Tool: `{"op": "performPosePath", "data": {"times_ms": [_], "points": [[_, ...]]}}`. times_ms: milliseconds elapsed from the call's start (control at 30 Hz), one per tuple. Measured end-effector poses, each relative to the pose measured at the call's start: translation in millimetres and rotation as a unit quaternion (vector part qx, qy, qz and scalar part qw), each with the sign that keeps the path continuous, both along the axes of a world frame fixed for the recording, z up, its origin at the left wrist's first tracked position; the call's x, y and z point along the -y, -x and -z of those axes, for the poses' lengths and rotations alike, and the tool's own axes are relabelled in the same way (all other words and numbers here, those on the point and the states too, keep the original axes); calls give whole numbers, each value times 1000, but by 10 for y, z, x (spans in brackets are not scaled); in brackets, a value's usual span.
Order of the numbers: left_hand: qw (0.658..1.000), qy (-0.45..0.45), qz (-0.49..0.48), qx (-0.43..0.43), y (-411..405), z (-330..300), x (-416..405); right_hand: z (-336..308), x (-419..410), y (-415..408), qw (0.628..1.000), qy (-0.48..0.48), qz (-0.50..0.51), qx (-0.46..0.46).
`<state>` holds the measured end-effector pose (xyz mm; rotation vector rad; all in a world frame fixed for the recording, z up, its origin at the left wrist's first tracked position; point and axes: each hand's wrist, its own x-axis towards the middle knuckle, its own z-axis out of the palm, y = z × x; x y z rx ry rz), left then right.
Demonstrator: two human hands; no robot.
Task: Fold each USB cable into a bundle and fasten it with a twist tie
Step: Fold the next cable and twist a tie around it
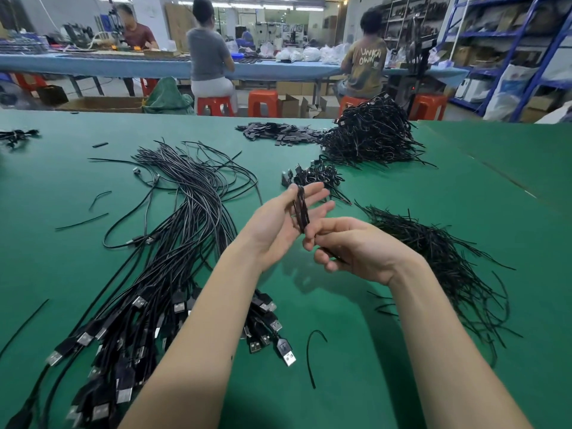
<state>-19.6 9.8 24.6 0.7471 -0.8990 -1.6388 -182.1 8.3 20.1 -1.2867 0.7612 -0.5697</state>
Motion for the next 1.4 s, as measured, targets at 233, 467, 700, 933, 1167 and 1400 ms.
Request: {"op": "performPosePath", "data": {"times_ms": [233, 467, 700, 933, 1167, 1400], "points": [[988, 42, -80, 127, 179, 54, 22, 59, 44, 28, 1000, -2, -2, -17], [995, -12, 6, -94, 2, 14, -23, 57, 226, 207, 987, 25, 157, 16], [998, 13, -34, 57, 68, 64, -40, -5, 226, 67, 973, 82, 214, 6], [973, 113, -62, 193, 126, 151, 2, -13, 222, 17, 966, 99, 238, -31], [832, 149, -223, 485, 237, 226, 27, -23, 215, -65, 958, 104, 266, 27], [879, 138, -154, 431, 209, 249, 3, -2, 185, -134, 960, 125, 248, 24]]}}
